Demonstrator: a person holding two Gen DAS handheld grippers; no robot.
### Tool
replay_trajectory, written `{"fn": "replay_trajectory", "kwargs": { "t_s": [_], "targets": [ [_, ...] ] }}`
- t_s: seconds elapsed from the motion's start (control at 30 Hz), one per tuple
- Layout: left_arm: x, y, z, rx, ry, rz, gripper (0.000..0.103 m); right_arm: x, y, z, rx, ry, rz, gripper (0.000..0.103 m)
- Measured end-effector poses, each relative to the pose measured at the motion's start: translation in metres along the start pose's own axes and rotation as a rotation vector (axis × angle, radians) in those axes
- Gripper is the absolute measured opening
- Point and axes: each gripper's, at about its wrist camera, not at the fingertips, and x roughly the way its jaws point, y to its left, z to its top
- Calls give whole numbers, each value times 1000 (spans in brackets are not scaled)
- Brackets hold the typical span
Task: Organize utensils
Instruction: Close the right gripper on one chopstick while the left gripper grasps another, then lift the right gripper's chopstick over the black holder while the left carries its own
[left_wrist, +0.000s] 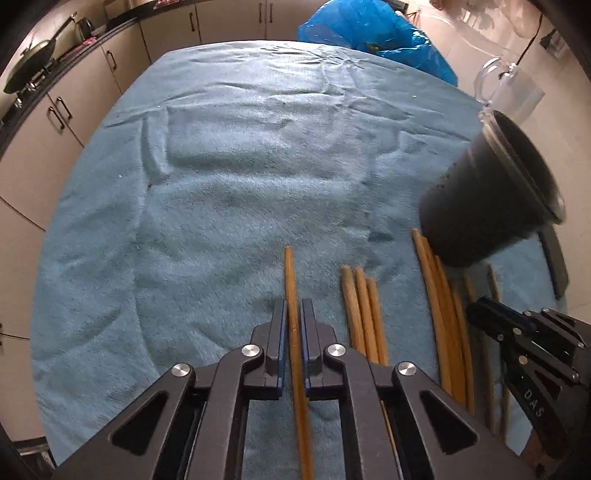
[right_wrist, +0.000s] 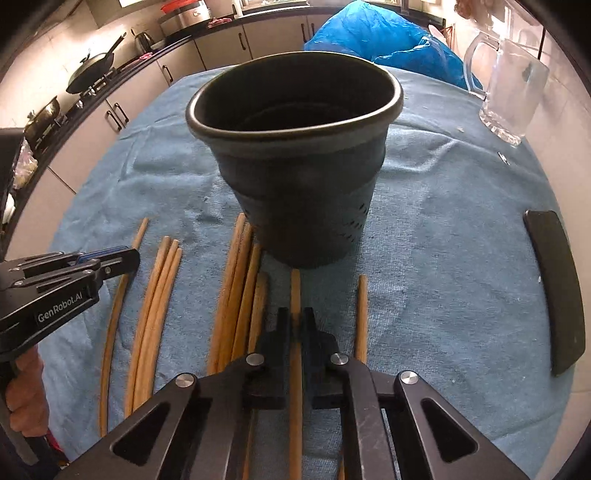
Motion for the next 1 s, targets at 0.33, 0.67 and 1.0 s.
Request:
{"fn": "replay_trajectory", "kwargs": {
  "t_s": [0.33, 0.67, 1.0],
  "targets": [
    [-83, 11, -25, -14, -181, -92, 6, -75, -7, -25, 35, -188, 105, 6],
    [-170, 2, -49, 25, -371, -129, 6, -157, -4, -55, 42, -439, 150, 6],
    [-200, -4, -63, 39, -434, -135, 6, -189, -14, -73, 55, -530, 156, 6]
  ]
}}
